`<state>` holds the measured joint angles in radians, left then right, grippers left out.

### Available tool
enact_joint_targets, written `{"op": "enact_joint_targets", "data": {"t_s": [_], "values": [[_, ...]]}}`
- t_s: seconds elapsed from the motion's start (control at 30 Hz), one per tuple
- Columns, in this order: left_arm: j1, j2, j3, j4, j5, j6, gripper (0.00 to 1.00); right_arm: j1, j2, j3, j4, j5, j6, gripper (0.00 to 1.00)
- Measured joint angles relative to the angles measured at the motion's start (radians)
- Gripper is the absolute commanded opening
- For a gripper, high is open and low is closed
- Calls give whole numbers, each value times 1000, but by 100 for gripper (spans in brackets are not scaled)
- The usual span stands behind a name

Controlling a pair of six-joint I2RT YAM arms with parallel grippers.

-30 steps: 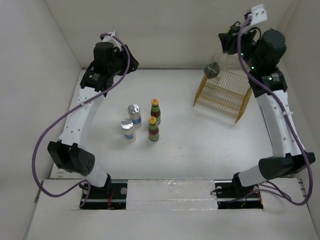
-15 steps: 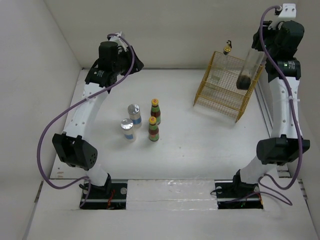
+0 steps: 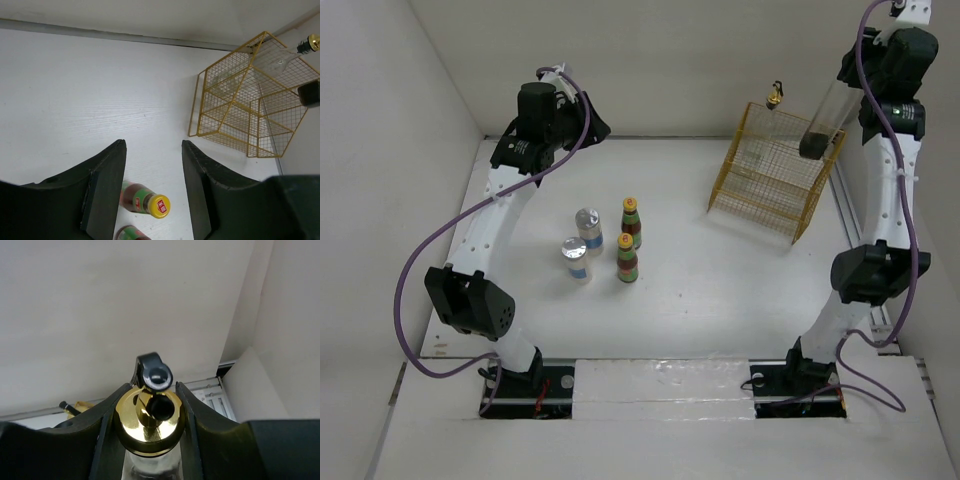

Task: Organize the condiment bottles

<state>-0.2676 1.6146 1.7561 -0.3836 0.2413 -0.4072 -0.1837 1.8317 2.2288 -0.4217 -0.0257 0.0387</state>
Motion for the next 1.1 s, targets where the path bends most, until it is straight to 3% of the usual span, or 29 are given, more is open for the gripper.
{"op": "enact_joint_targets", "data": {"t_s": [0.77, 1.1], "values": [[0, 0, -14, 6, 10, -9, 44, 35, 12, -118, 216, 180, 56, 0], [0, 0, -51, 15, 9, -13, 44, 49, -49, -458, 299, 189, 51, 0]]}}
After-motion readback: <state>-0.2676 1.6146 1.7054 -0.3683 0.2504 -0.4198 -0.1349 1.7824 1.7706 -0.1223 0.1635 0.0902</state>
